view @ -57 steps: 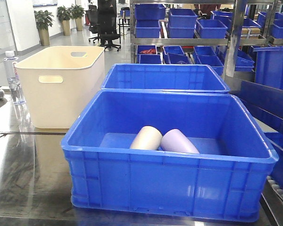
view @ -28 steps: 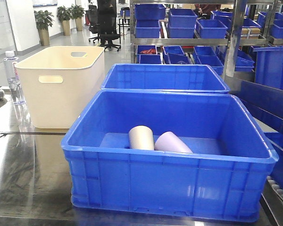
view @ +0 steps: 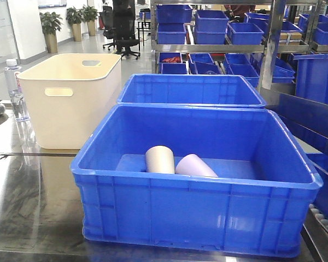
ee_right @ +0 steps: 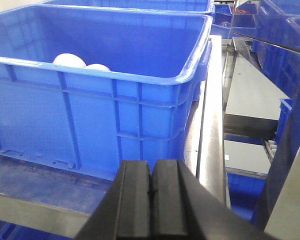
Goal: Grab cup from conveyor and place in blue bin
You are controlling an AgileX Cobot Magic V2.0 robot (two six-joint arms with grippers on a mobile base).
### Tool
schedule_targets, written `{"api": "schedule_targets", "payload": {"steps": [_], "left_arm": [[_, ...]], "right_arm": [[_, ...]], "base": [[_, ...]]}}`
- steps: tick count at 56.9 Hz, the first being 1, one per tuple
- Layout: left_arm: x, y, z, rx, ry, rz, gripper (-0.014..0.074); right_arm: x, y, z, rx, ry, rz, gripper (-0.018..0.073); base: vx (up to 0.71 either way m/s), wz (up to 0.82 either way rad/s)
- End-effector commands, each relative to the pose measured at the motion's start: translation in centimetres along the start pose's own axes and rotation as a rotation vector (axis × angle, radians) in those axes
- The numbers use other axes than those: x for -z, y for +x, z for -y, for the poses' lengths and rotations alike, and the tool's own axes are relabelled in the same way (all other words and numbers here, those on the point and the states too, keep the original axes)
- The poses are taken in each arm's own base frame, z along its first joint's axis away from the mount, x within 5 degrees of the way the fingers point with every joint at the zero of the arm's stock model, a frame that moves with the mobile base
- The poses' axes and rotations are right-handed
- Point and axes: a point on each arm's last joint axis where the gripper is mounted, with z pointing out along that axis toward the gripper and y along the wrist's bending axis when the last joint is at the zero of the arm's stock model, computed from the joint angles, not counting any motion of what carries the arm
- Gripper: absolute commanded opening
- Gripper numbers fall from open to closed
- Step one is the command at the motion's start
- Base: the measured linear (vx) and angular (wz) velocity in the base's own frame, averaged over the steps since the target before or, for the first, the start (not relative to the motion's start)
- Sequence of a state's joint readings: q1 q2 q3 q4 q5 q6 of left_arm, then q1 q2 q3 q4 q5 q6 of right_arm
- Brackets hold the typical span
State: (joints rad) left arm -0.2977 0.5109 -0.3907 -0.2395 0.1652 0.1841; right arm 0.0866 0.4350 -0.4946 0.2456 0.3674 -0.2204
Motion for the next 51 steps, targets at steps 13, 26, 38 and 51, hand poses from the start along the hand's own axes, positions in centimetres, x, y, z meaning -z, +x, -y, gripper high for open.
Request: {"api": "schedule_targets", "payload": {"steps": [13,26,38,51], "left_arm": [[3.9,8.1,-1.4,-0.036,-0.164,0.231,-0.0002],[3.8,10.7,-2.0,-0.043,-0.253,0.166,-0.0002],[3.8,10.7,-2.0,-0.043,-0.253,0.167,-0.0002],[3.8,10.7,-2.0,-0.043,-0.253,0.168,-0.0001]], "right_arm": [[0.3,-1.6,0.1,0.006,0.018,0.101,-0.0009],[0.3,-1.6,0.1,0.006,0.018,0.101,-0.0009],[0.3,-1.6,0.1,0.006,0.019,0.101,-0.0009],[0.3,-1.6,0.1,0.006,0.019,0.101,-0.0009]], "base": [[0.00,0.00],[0.00,0.00],[0.00,0.00],[0.00,0.00]]}}
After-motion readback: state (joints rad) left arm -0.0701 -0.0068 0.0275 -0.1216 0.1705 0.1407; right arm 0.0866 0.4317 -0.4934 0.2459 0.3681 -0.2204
